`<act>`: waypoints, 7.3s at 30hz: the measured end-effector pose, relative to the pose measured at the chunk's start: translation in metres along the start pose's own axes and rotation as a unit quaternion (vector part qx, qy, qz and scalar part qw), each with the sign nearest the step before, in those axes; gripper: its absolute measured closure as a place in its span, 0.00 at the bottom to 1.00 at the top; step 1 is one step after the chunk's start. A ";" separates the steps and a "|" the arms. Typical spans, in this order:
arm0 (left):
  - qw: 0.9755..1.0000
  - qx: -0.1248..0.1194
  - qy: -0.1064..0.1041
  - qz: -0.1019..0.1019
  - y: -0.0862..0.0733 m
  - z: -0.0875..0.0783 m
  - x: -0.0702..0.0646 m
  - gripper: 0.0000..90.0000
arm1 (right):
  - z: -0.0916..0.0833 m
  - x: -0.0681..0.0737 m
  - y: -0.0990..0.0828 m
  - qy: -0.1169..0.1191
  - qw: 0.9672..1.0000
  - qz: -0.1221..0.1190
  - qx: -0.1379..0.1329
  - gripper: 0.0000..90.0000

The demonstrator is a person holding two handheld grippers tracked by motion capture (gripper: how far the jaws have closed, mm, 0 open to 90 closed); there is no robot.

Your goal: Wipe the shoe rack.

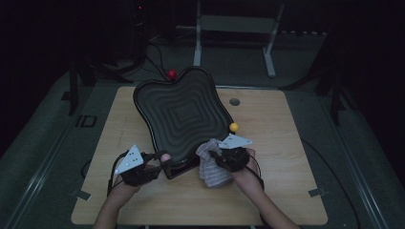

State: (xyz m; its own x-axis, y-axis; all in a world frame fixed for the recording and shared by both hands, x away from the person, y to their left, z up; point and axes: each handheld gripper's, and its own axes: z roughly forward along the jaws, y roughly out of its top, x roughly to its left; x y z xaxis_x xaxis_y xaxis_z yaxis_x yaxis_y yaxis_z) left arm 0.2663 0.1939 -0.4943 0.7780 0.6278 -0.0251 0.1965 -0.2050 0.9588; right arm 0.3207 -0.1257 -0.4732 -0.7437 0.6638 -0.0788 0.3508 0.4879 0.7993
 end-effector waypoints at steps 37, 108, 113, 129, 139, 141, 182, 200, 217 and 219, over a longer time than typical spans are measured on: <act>1.000 0.004 -0.005 0.001 0.001 0.001 0.001 0.67 | 0.012 0.014 0.025 0.015 1.000 -0.011 -0.016 0.76; 1.000 0.008 -0.001 -0.002 0.002 0.000 0.000 0.67 | 0.022 0.095 0.020 0.116 0.991 -0.071 0.007 0.76; 1.000 0.006 -0.002 -0.004 0.001 0.000 0.000 0.67 | 0.032 0.098 0.013 0.123 0.989 -0.082 0.019 0.77; 1.000 0.001 -0.001 -0.004 0.000 -0.001 0.000 0.67 | -0.021 0.002 -0.002 0.025 1.000 -0.004 -0.001 0.77; 1.000 -0.001 -0.009 0.001 -0.001 -0.002 0.003 0.67 | -0.027 -0.048 -0.011 -0.058 0.997 0.043 -0.009 0.77; 1.000 -0.001 -0.011 0.001 -0.001 -0.002 0.003 0.67 | -0.018 -0.051 -0.014 -0.063 0.997 0.045 0.002 0.77; 1.000 0.003 -0.018 0.005 0.000 -0.001 0.003 0.67 | 0.000 -0.029 -0.004 -0.046 0.998 0.033 0.003 0.76; 1.000 0.003 -0.017 0.007 0.001 0.000 0.002 0.67 | 0.014 -0.018 -0.002 -0.019 0.999 0.030 0.009 0.76; 1.000 0.004 -0.018 0.004 0.001 0.000 0.002 0.67 | 0.030 -0.001 0.008 0.044 0.999 0.022 0.012 0.76; 1.000 0.004 -0.019 0.004 0.001 0.000 0.002 0.67 | 0.024 0.000 0.012 0.050 0.999 0.020 -0.001 0.76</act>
State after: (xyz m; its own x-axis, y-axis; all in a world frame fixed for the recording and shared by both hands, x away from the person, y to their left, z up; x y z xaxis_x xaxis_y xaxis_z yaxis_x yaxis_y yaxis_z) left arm 0.2677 0.1951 -0.4937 0.8021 0.5965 -0.0279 0.1939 -0.2160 0.9570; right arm 0.3390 -0.1064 -0.4774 -0.7827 0.6222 0.0133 0.3801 0.4611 0.8018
